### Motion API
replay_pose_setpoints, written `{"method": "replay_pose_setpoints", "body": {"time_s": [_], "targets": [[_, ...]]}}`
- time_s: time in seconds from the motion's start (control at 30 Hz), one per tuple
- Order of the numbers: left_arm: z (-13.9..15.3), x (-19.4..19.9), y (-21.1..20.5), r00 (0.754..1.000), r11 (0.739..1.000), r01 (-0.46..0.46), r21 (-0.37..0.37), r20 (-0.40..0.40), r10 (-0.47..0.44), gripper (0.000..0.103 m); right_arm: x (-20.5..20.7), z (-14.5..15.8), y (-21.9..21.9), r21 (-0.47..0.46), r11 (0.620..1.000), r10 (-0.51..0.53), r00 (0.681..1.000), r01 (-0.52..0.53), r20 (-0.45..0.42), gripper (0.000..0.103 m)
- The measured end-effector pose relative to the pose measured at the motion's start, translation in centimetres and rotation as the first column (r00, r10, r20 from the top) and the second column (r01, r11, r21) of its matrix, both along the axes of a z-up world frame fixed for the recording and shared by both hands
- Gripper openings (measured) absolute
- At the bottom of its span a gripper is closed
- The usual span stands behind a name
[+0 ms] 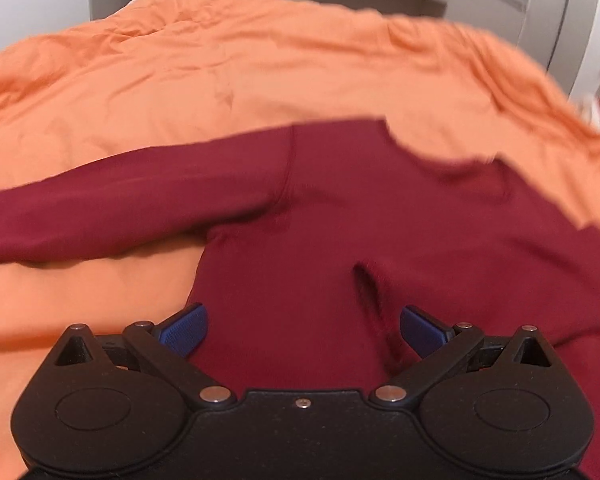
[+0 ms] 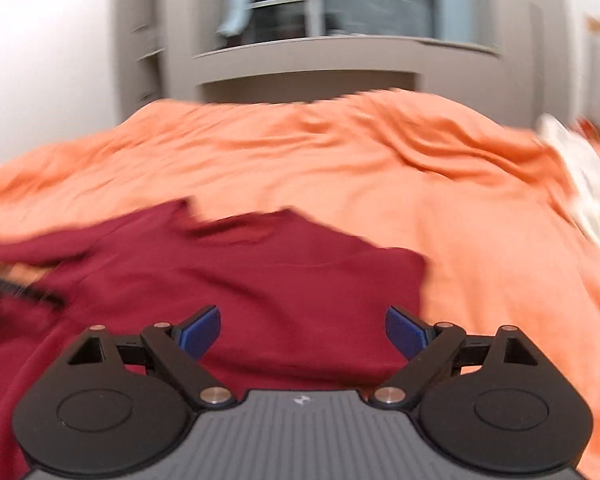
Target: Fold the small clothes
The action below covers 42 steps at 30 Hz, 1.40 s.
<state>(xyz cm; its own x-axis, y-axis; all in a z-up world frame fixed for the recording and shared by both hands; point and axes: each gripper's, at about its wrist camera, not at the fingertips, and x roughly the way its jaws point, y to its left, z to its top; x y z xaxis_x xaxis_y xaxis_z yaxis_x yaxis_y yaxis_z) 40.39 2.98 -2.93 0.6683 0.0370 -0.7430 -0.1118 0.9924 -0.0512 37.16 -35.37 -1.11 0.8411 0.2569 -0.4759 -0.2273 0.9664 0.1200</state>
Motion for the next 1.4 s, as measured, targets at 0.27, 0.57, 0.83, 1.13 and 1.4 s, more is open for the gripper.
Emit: {"method": "replay_pose_setpoints", "body": {"time_s": [0.27, 0.57, 0.83, 1.13, 1.4], "targets": [[-0.8, 0.4, -1.2, 0.999, 0.996, 0.024, 0.092, -0.035, -0.021, 0.102, 6.8, -2.9, -6.7, 0.248, 0.947, -0.185, 0.977, 0.205, -0.101, 0.081], [-0.5, 0.4, -1.3, 0.998, 0.998, 0.054, 0.045, 0.012, -0.055, 0.102, 9.6, -5.5, -8.6, 0.355, 0.902, -0.194, 0.966, 0.244, -0.172, 0.009], [-1.0, 1.0, -2.0, 0.998, 0.995, 0.06, 0.08, -0.034, -0.058, 0.102, 9.5, -6.5, -9.5, 0.336, 0.894, -0.232, 0.948, 0.296, -0.217, 0.012], [-1.1, 1.0, -1.8, 0.997, 0.995, 0.061, 0.074, -0.042, -0.058, 0.102, 5.7, -3.5, -7.7, 0.19, 0.944, -0.224, 0.946, 0.27, -0.234, 0.068], [0.0, 0.1, -1.1, 0.999, 0.998, 0.051, 0.021, -0.007, -0.051, 0.102, 2.5, -3.8, -4.3, -0.118, 0.966, -0.252, 0.941, 0.23, -0.227, 0.084]]}}
